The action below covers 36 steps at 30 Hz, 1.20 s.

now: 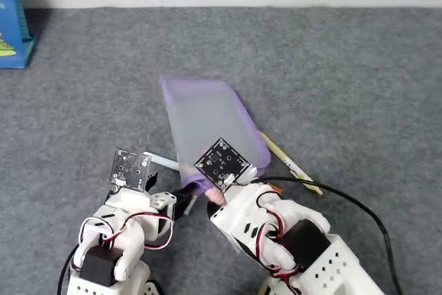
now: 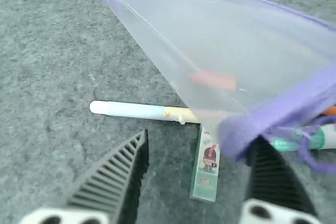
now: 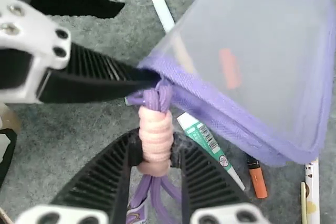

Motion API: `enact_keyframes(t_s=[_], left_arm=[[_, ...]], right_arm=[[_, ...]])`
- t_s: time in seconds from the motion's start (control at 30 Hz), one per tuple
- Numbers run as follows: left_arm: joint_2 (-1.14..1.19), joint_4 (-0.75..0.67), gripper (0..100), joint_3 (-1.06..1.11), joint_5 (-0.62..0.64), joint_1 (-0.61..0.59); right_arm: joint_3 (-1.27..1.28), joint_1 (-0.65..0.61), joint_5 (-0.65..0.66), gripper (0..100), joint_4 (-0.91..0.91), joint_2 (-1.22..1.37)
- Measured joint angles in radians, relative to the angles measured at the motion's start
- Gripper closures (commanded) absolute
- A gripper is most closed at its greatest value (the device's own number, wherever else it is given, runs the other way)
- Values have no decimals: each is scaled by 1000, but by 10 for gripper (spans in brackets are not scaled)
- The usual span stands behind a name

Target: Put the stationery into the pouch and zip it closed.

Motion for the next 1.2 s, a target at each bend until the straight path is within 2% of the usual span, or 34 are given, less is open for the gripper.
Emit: enact_keyframes(t_s=[0.13,0.57,0.9,1.2], left_arm=[[-2,-38,987,0,0,0],[-2,-55,987,0,15,2],[-2,-55,987,0,43,2],[-2,-55,987,0,43,2]], right_arm=[[0,-2,0,991,0,0],[-2,5,6,991,20,0],[-63,244,117,991,123,-14],[-72,423,172,991,137,-14]])
